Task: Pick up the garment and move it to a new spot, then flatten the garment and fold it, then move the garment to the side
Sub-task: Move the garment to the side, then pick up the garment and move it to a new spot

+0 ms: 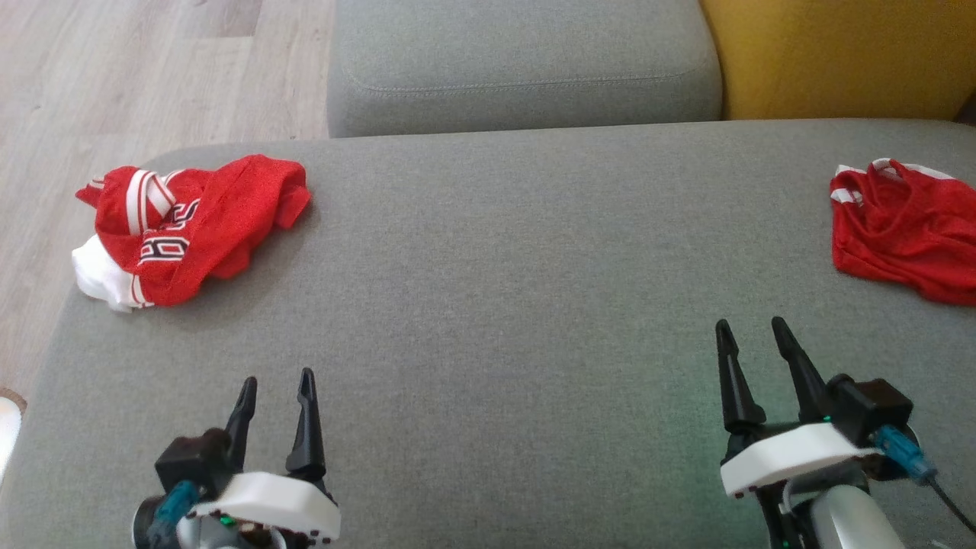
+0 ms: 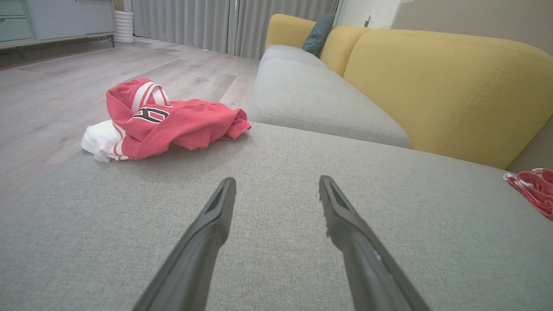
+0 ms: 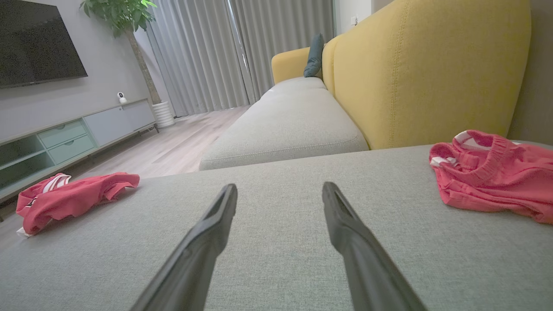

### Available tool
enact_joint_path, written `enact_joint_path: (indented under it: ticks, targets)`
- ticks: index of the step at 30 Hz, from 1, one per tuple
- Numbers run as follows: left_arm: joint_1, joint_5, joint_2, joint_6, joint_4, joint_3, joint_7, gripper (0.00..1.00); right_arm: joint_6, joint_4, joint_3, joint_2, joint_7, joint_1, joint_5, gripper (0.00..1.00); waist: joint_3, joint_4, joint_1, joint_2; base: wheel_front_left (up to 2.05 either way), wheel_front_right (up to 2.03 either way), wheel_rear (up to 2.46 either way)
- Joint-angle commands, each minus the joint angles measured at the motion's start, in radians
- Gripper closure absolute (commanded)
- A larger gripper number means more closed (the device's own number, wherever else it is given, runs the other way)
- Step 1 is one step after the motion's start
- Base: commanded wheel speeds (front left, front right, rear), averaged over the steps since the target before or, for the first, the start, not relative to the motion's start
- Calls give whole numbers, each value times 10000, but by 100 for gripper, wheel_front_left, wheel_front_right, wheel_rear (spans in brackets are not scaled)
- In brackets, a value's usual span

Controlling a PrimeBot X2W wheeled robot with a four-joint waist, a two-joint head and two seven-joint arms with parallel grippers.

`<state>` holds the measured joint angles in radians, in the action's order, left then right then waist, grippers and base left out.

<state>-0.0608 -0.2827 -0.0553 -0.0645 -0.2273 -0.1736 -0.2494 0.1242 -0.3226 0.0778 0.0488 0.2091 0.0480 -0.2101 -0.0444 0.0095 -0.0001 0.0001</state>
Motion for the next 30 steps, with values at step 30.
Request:
enact_joint_path:
  ticks: [30]
  targets:
    - [614,187,17,55,311,181,-124,0,65,777,196,14,-224,-132,166,0,-37,2634,1,-1,0,0,0]
